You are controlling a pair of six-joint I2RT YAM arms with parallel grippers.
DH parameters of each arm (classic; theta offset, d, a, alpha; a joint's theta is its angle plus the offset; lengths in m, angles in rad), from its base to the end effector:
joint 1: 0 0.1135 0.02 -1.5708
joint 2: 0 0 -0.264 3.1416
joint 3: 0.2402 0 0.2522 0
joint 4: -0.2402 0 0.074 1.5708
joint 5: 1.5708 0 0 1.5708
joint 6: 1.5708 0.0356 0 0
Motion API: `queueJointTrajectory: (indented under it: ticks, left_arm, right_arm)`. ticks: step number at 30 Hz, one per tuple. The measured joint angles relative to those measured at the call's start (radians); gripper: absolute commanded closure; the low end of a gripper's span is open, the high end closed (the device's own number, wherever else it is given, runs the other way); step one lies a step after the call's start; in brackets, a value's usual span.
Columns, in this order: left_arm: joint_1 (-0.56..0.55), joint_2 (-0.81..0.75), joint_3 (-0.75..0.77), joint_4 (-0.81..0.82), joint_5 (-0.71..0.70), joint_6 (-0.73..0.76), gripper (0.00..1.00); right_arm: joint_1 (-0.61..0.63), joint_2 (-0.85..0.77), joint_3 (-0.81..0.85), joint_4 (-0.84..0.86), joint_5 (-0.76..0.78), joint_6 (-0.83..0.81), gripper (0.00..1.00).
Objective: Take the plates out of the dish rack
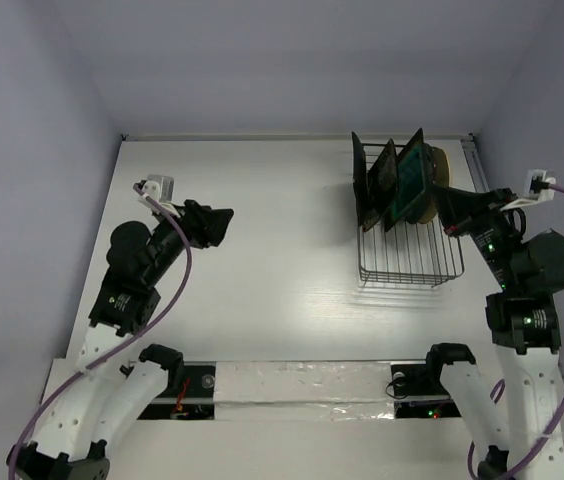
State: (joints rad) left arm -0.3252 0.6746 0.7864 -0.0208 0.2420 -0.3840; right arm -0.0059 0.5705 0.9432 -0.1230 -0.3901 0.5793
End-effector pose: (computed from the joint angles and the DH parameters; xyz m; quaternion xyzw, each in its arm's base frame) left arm 0.1476 -0.0588 0.3752 0.0694 0.6716 -0.3309 0.6593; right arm 0.1078 0.0129 0.4276 0.0271 0.6205 0.3331 0.7094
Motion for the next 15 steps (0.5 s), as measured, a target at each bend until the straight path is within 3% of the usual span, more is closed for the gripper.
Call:
queueJointTrajectory:
  ticks: [4, 5, 6, 7, 9, 11, 15]
  left_arm:
    - [0.000, -0.059, 0.000, -0.031, -0.019, 0.024, 0.47]
    - [0.000, -0.075, 0.000, -0.040, -0.022, 0.029, 0.49]
    - [0.000, -0.090, -0.001, -0.043, -0.026, 0.034, 0.58]
    - [0.000, -0.106, -0.005, -0.045, -0.031, 0.037, 0.58]
    - [0.000, -0.151, -0.021, -0.046, -0.056, 0.042, 0.85]
    - [0.000, -0.190, -0.035, -0.060, -0.101, 0.051, 1.00]
    - [0.000, -0.245, -0.048, -0.071, -0.195, 0.059, 1.00]
  right_arm:
    - [0.044, 0.079, 0.082, -0.029, 0.000, -0.010, 1.00]
    - [0.076, 0.101, 0.103, -0.037, 0.011, -0.017, 1.00]
    - [0.119, 0.127, 0.150, -0.066, 0.046, -0.034, 1.00]
    - [0.183, 0.171, 0.174, -0.071, 0.058, -0.041, 1.00]
    - [0.329, 0.253, 0.252, -0.118, 0.170, -0.080, 1.00]
    - [0.450, 0.352, 0.344, -0.167, 0.291, -0.118, 1.00]
    - [0.546, 0.552, 0.496, -0.270, 0.487, -0.187, 0.97]
